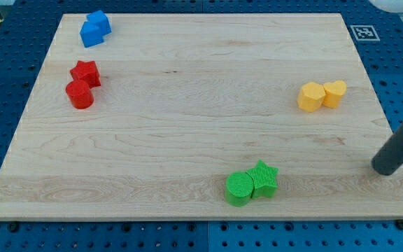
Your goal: Slightly move the yellow heart to the left side
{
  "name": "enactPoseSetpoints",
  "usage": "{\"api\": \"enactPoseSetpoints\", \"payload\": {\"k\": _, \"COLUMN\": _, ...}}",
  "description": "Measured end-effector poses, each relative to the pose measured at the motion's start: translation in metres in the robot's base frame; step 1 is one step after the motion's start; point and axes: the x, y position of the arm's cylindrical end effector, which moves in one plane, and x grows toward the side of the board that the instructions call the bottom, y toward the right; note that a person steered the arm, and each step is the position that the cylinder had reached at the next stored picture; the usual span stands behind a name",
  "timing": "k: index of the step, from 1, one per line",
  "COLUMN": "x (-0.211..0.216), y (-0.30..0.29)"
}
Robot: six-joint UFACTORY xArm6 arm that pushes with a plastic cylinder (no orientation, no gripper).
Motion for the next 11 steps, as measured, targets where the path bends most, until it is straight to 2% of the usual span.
{"api": "enactPoseSetpoints", "payload": {"k": 3, "x": -0.001, "y": 0.045}}
{"api": "enactPoseSetpoints", "payload": {"k": 5, "x": -0.050, "y": 0.049}}
{"api": "enactPoseSetpoints", "payload": {"k": 6, "x": -0.100, "y": 0.027}}
{"api": "enactPoseSetpoints", "payload": {"k": 8, "x": -0.172, "y": -0.057}}
{"api": "enactPoseSetpoints", "payload": {"k": 10, "x": -0.171, "y": -0.062}}
{"api": "enactPoseSetpoints", "payload": {"k": 11, "x": -0.168, "y": -0.046}}
